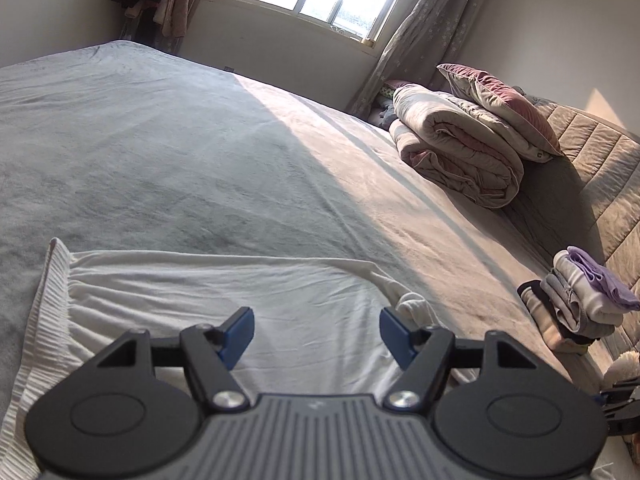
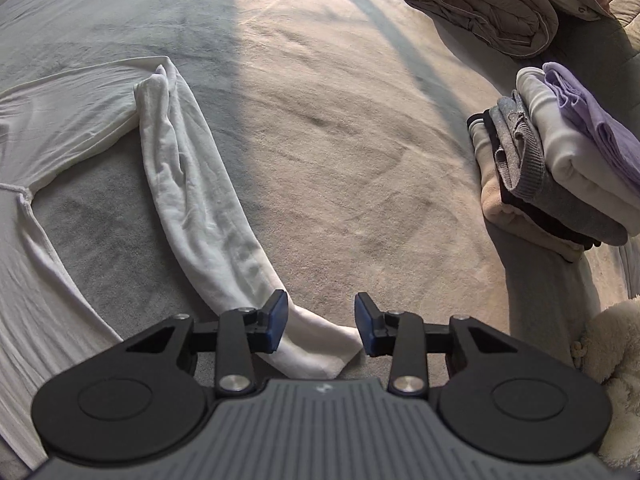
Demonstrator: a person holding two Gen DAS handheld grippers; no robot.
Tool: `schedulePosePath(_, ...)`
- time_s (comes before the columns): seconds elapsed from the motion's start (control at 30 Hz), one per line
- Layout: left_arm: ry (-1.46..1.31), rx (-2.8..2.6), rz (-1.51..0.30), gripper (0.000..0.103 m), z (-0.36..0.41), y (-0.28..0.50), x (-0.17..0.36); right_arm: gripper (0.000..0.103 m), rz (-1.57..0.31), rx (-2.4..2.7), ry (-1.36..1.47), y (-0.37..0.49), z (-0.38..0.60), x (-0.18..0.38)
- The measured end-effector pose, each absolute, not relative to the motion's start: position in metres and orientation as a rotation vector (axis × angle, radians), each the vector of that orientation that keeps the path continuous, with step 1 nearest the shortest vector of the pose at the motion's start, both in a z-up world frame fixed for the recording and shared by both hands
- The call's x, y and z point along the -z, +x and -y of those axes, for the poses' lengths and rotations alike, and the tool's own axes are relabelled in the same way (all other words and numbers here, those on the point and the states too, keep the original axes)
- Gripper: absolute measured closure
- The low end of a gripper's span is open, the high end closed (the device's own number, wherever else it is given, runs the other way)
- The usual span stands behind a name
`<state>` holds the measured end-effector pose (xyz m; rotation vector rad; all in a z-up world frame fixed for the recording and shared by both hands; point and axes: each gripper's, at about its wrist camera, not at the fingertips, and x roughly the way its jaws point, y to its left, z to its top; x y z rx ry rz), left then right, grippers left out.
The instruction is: Fold clothes
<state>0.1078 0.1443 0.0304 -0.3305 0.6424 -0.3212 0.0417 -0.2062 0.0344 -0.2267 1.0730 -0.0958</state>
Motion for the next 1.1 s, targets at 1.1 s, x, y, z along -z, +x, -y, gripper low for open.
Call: schedulePosePath(1.1, -0.214, 0.310, -0.684, 0.033, -0.123, 0.109, -0.017, 0.064, -0.951, 0.037, -0.233, 0.026, 0.218, -0.023)
